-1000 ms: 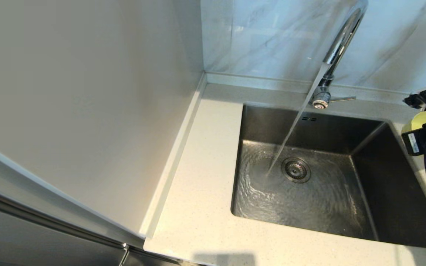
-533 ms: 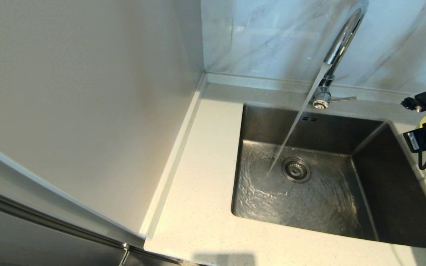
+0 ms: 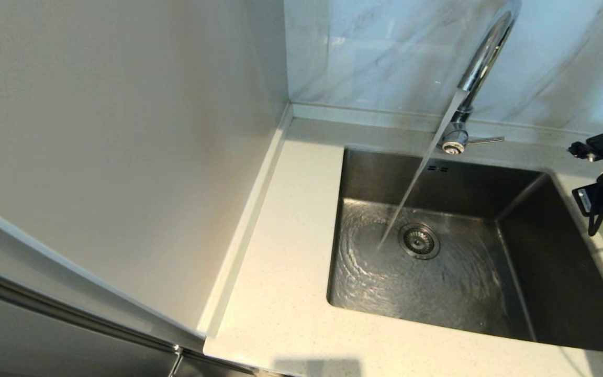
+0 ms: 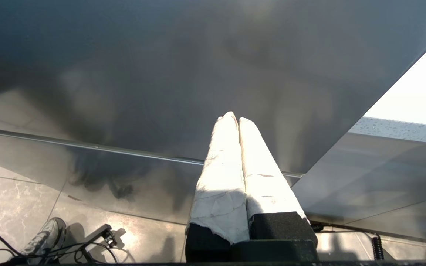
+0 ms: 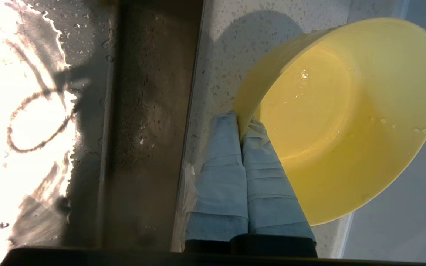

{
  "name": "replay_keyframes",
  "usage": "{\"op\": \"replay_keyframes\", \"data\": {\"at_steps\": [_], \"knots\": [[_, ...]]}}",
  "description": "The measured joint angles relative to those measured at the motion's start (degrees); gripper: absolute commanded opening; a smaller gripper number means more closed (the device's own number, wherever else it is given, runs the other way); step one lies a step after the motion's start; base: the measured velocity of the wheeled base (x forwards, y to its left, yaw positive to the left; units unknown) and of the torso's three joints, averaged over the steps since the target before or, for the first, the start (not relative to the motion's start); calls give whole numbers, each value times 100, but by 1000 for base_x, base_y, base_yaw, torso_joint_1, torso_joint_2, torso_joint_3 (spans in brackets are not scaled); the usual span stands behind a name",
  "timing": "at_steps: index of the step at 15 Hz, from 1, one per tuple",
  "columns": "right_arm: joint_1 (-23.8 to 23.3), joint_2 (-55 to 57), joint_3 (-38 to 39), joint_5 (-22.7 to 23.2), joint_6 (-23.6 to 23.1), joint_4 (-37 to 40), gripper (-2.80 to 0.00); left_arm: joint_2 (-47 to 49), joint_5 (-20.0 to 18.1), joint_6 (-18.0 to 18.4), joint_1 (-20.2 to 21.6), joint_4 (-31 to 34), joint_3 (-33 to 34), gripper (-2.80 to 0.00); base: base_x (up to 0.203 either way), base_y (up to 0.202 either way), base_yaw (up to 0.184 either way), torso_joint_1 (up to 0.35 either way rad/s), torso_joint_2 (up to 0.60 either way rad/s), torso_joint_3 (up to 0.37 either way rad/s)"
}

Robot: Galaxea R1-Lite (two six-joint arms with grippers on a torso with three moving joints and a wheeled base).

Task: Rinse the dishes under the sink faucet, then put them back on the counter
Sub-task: Place the bowl on the table

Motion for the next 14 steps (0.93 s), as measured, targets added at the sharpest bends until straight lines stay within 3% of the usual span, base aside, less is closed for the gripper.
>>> {"op": "replay_keyframes", "data": {"at_steps": [9, 10, 14], "knots": [[-72, 207, -15, -129, -3, -13, -280, 0, 2, -2, 0, 0, 0, -280, 0, 0, 0, 0, 0, 0], [-72, 208, 13, -135, -19, -16, 0, 0, 2, -5, 0, 0, 0, -280, 0, 0, 0, 0, 0, 0], [-66, 144, 87, -173, -26, -57, 0, 0, -1, -2, 0, -2, 0, -280, 0, 0, 0, 0, 0, 0]]}}
